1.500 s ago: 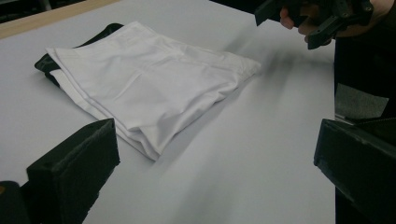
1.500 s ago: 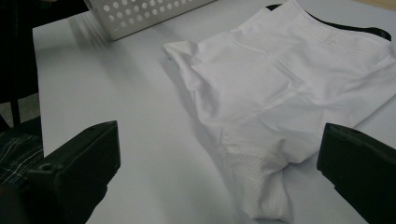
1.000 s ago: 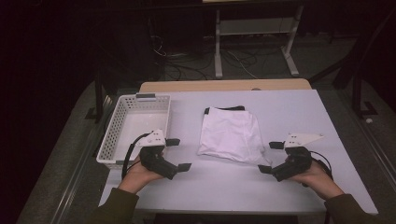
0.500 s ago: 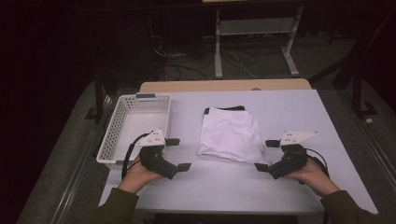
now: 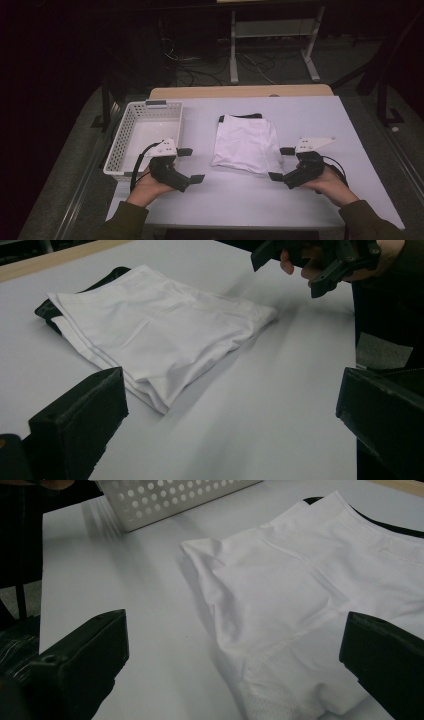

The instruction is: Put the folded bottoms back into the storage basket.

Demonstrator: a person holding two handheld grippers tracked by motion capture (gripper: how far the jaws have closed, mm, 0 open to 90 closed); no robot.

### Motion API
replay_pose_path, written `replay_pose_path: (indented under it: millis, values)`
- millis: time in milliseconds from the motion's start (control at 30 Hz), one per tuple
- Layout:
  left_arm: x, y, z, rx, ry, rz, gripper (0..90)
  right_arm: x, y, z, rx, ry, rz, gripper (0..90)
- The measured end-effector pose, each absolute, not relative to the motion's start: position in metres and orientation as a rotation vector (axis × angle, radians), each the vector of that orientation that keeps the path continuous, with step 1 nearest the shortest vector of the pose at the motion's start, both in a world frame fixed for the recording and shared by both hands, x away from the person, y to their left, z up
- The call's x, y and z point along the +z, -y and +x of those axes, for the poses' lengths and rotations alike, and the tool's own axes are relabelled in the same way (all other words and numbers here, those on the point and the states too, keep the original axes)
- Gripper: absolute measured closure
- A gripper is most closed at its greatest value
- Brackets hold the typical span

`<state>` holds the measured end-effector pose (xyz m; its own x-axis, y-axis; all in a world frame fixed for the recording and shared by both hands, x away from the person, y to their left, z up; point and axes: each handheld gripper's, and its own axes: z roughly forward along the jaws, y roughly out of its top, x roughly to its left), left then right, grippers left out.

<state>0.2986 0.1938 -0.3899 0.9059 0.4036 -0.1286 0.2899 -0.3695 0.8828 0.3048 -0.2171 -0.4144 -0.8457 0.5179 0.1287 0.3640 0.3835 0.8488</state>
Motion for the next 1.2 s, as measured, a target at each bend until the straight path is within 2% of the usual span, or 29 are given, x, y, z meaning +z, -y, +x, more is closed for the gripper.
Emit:
replay_pose_path:
  millis: [1200]
  values:
    - [-0.389, -0.194, 0.298, 0.131, -0.502, 1.976, 0.0, -0.414, 0.185, 0.331, 1.464, -2.512, 0.751, 0.0]
